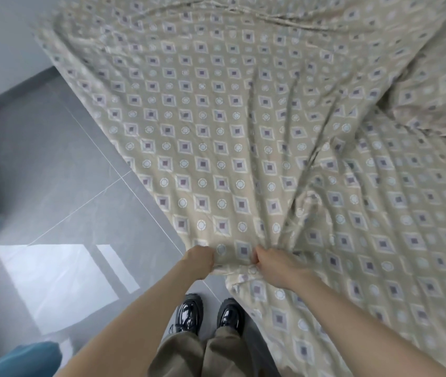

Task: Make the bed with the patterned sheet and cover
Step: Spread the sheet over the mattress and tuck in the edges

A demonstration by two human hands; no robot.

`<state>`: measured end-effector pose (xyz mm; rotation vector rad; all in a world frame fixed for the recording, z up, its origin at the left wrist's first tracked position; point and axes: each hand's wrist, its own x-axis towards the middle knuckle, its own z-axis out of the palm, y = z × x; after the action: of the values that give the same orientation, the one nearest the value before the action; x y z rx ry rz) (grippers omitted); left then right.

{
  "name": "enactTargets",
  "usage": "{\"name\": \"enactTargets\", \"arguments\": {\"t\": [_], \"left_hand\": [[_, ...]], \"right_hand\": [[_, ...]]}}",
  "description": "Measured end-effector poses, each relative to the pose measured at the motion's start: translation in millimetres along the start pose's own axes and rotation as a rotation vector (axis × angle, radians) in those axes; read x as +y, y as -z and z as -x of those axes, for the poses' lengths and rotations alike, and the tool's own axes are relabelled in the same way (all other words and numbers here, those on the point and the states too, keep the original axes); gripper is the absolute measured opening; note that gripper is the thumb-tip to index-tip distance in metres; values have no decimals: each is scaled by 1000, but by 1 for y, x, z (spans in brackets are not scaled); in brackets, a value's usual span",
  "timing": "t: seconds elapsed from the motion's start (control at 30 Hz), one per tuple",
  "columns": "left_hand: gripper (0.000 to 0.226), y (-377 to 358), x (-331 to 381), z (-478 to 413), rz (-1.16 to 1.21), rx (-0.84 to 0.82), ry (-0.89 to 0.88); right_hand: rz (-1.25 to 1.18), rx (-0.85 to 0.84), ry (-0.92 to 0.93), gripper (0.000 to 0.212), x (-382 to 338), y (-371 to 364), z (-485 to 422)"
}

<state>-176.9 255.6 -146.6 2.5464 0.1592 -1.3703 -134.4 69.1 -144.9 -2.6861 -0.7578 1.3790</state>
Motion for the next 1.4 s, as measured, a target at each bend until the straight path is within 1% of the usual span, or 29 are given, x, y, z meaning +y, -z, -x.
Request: {"name": "enactTargets", "arguments": {"t": [0.13, 0.27, 0.37, 0.5, 0.67, 0.77, 0.8, 0.87, 0.9, 0.97, 1.0, 1.03, 1.1, 1.13, 1.3, 1.4], "left_hand": [[42, -10, -3, 8, 47, -12, 14], [45, -24, -9, 12, 44, -55, 23], [44, -31, -14, 14, 19, -71, 35], [52, -38, -25, 16, -4, -119, 86], [55, -53, -35, 19, -28, -155, 119], [53, -64, -42, 21, -14, -157, 135], [52, -67, -44, 22, -7, -151, 138], [49, -73, -47, 24, -1, -128, 143], [48, -76, -48, 24, -2, -116, 142], [49, -79, -50, 25, -12, -115, 139], [51, -80, -50, 26, -26, -120, 138], [53, -80, -51, 27, -44, -122, 137], [54, -78, -51, 28, -60, -110, 131], [53, -76, -51, 29, -57, -96, 131], [50, -54, -40, 35, 3, 9, 102], [49, -38, -20, 42, 6, 49, 47]], "right_hand": [[-83, -78, 6, 20, -7, -7, 3], [-141, -133, 27, 7, -14, -18, 6], [-187, -147, 26, 9, -21, -24, 8], [-296, -184, 18, 16, -33, -37, 8], [-326, -221, 8, 8, -48, -56, 4], [-340, -260, 32, 30, -53, -67, 3], [-348, -273, 31, 31, -54, -71, 3], [-364, -272, 23, 22, -56, -76, 3], [-374, -264, 11, 22, -56, -79, 3], [-344, -291, -5, 25, -51, -90, 5], [-299, -320, -19, 21, -47, -97, 8], [-272, -328, -44, 21, -42, -103, 13], [-257, -258, -94, 45, -30, -116, 23], [-285, -215, -104, 48, -26, -118, 28], [-279, 36, -158, 34, -9, -106, 50], [-228, 128, -217, 24, 2, -97, 69]]}}
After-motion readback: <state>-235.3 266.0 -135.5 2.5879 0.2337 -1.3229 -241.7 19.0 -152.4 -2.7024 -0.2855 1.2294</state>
